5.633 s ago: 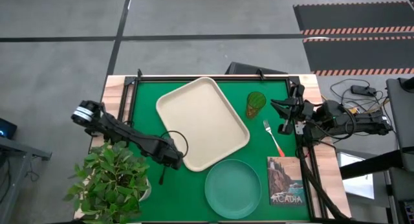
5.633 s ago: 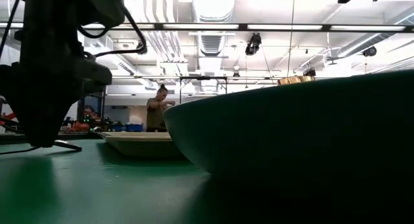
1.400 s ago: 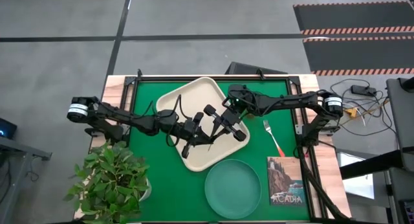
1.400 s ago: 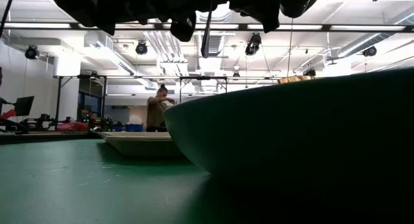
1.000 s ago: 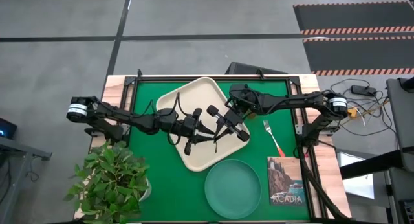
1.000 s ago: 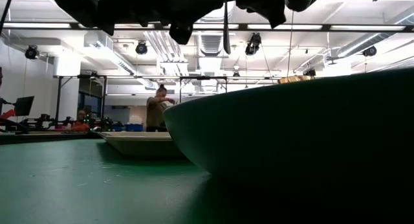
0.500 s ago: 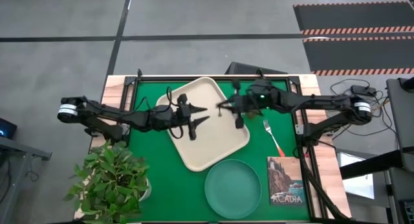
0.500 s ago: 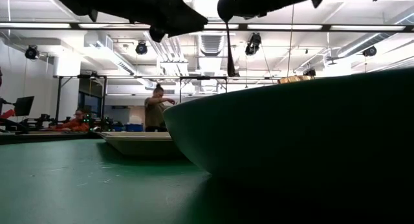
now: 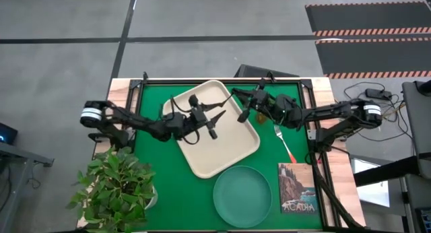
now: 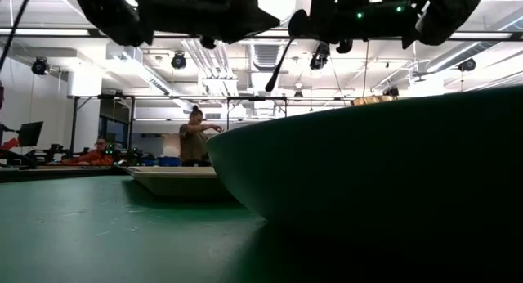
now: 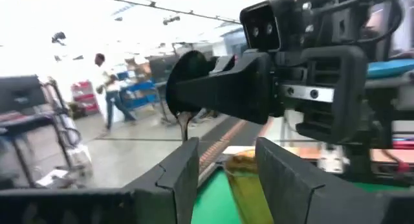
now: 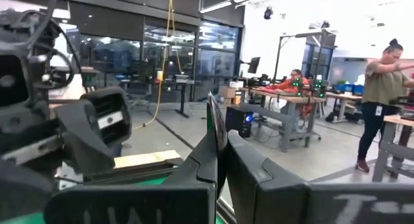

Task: Pick and place plate/cup/fork/spoon on tray
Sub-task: Put the black spoon on the top left of the white tray

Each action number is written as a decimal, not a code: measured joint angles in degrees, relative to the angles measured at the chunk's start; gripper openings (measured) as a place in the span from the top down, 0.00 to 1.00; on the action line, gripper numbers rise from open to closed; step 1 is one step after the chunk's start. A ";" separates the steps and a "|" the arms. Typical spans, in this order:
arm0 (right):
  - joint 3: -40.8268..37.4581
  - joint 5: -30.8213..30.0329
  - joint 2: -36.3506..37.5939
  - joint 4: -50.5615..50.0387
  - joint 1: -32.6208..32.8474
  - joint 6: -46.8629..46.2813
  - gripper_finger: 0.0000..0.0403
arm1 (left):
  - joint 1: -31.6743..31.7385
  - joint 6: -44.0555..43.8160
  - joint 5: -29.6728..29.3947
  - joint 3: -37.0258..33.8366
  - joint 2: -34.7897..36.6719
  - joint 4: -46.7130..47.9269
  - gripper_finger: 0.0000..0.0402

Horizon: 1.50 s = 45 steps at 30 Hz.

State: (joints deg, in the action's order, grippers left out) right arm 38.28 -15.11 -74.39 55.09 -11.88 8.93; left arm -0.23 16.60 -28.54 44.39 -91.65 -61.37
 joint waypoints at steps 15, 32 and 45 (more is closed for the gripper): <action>1.75 -1.68 -2.55 -0.85 0.00 -0.07 0.98 | 3.22 7.74 -9.80 7.15 -7.54 -0.54 0.67; 1.75 -3.06 -2.34 -0.41 0.00 -2.23 0.98 | 6.15 4.22 -3.41 7.46 -7.56 2.98 0.81; 1.75 -2.95 -2.32 -0.64 0.00 -2.32 0.98 | 6.65 3.01 -2.36 7.55 -7.56 5.09 0.99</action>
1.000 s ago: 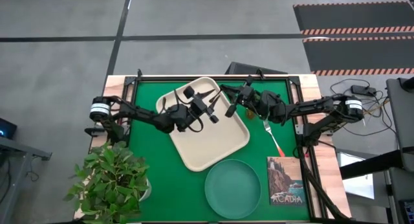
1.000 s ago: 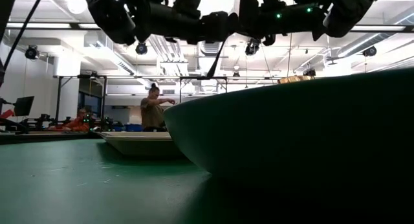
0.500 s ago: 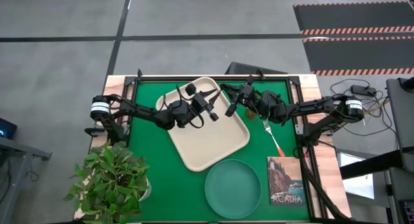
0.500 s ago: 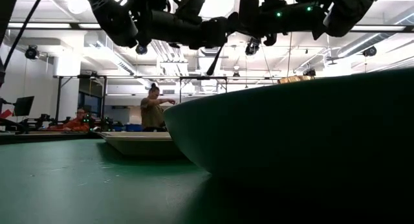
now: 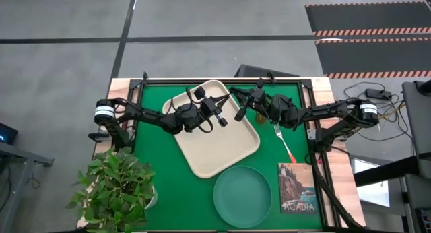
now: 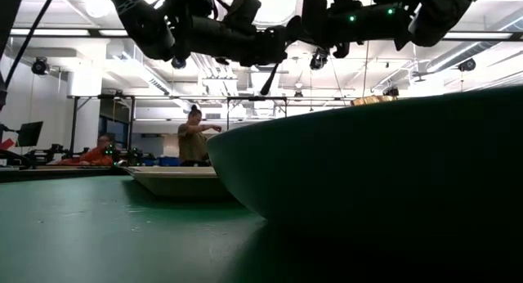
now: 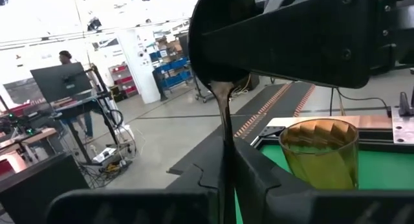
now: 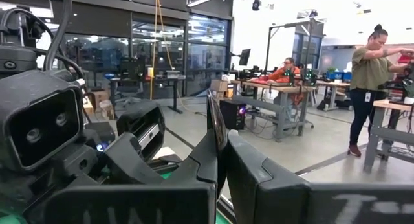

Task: Pick and place plate/cup/fork/spoon on tray
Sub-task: Put the black spoon on the top left of the white tray

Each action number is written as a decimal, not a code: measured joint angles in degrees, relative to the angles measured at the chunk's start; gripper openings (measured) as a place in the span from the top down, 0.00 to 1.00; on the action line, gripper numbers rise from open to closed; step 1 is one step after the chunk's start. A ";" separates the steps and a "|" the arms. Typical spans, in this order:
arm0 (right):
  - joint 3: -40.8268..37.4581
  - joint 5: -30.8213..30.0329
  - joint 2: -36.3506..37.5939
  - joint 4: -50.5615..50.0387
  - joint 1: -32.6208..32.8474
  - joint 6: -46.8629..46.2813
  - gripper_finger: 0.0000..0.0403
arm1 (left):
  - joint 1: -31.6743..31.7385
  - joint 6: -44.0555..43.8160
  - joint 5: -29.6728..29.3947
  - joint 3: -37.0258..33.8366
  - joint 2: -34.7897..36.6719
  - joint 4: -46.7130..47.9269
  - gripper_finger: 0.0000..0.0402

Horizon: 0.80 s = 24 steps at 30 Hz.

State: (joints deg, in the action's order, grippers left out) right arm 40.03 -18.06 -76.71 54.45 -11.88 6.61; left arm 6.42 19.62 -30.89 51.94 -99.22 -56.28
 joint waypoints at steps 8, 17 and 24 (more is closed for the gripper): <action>0.00 -0.04 0.23 -2.58 -0.02 -1.90 0.85 | 0.00 -3.34 -1.11 -0.11 0.84 2.88 1.00; 0.00 -5.04 6.24 -15.33 -0.17 -3.60 0.62 | 0.13 -14.30 -7.05 -0.39 8.49 34.13 1.00; 0.00 -5.09 13.50 -25.40 -0.15 -3.76 0.56 | 2.94 -24.98 -8.06 -1.16 15.05 59.05 1.00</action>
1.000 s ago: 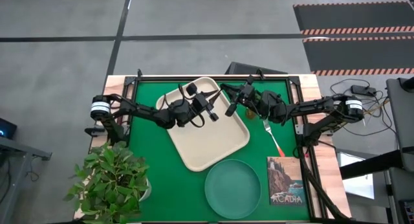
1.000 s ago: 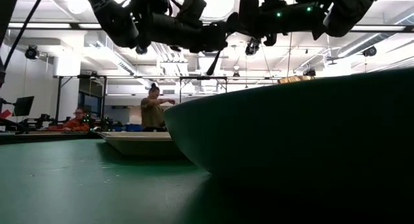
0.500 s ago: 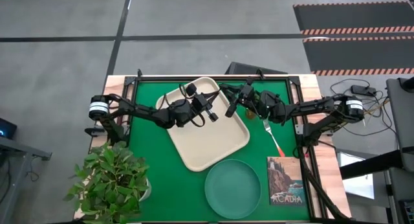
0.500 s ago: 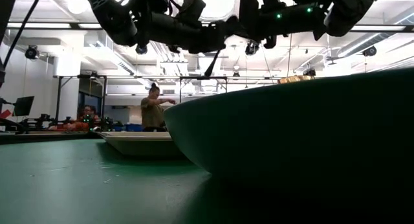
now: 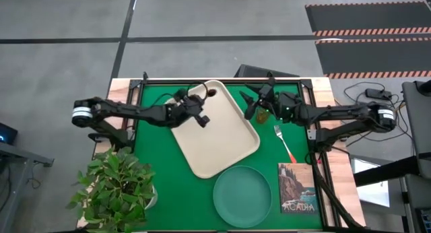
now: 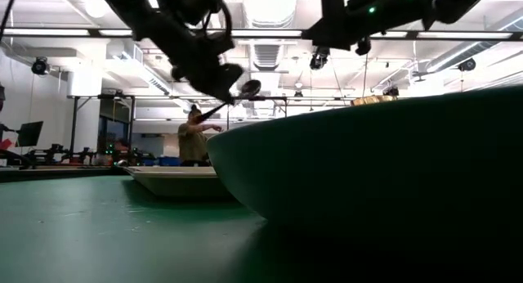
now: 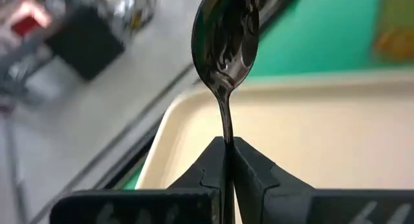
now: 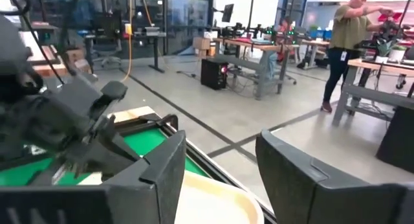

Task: Pick and place plate/cup/fork/spoon on tray
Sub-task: Put the black spoon on the top left of the white tray

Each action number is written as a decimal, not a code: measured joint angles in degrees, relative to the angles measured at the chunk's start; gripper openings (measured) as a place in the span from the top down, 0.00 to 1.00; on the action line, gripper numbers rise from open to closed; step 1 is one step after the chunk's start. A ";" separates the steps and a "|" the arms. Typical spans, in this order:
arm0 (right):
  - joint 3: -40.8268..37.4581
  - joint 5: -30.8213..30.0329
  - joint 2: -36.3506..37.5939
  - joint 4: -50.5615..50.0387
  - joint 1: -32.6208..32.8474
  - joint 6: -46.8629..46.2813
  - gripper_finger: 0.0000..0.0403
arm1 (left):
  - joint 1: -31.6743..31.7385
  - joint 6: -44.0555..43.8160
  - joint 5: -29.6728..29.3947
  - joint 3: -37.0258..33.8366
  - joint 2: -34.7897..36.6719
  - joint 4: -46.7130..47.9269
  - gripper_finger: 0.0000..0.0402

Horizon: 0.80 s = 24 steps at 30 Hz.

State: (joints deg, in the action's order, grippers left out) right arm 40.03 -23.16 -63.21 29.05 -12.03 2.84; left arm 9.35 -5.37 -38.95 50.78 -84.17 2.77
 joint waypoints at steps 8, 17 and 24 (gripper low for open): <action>0.00 0.02 5.91 -7.27 0.00 -1.43 0.55 | 6.98 -4.83 9.23 -2.73 1.91 11.80 1.00; 0.00 0.60 6.11 -9.59 0.00 -1.87 0.55 | 15.57 -1.94 16.96 -5.28 -0.21 11.89 1.00; 0.00 0.63 5.76 -9.56 0.00 -1.85 0.55 | 19.10 2.73 19.15 -5.34 -0.23 11.24 1.00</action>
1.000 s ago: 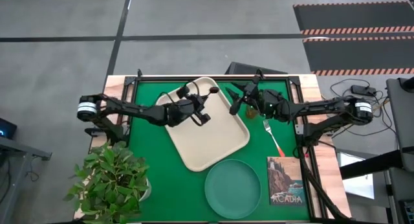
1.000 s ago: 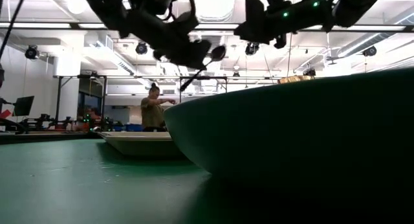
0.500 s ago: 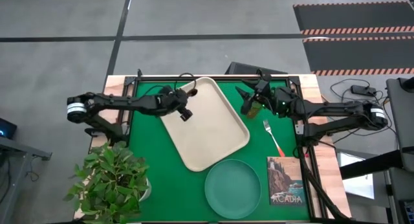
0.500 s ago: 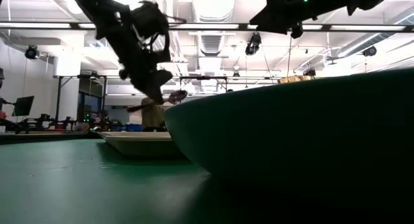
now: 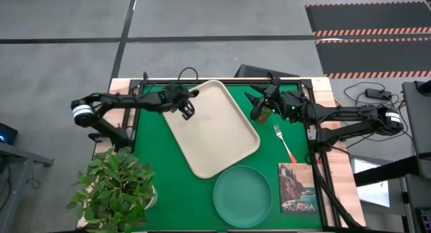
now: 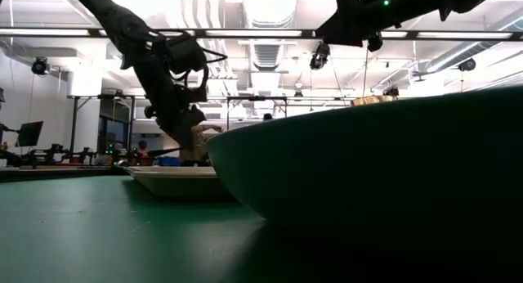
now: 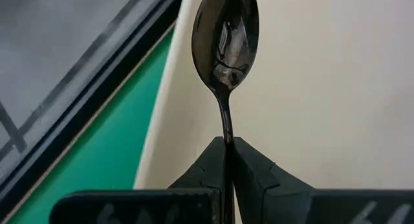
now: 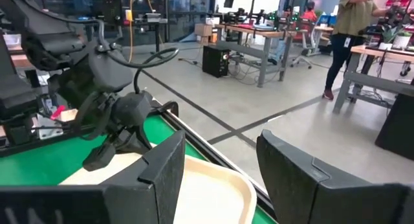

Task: Pick and place plate/cup/fork/spoon on tray
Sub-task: Put the black spoon on the top left of the white tray, then put the yellow glass on the top right of the white tray

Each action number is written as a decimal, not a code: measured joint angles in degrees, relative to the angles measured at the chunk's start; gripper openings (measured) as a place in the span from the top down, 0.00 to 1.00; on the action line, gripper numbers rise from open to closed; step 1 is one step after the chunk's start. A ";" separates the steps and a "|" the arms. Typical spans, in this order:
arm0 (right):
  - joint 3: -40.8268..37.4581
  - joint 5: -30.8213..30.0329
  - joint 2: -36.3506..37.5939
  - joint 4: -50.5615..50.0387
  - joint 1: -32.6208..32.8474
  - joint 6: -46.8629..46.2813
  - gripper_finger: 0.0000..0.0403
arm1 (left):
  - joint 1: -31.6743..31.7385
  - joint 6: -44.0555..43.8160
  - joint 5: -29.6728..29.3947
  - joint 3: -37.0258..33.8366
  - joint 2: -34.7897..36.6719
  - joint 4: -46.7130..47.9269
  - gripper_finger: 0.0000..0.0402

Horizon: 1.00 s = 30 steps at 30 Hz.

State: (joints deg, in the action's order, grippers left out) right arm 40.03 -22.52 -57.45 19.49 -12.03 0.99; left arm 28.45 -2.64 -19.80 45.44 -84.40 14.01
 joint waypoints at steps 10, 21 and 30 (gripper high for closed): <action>0.00 0.00 0.00 -0.02 0.00 0.00 0.55 | 1.59 0.01 3.21 -1.25 0.00 -0.73 0.98; 0.00 0.00 0.00 -0.43 0.00 0.00 0.55 | 2.71 0.01 2.90 -4.82 0.00 -6.91 0.82; 0.00 2.59 0.00 -3.50 0.04 -1.52 0.55 | -0.53 -4.27 3.29 -3.18 1.24 -7.22 0.81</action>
State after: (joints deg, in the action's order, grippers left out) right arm 40.03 -19.93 -57.45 15.99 -11.99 -0.52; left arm 27.93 -6.91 -16.51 42.26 -83.16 6.79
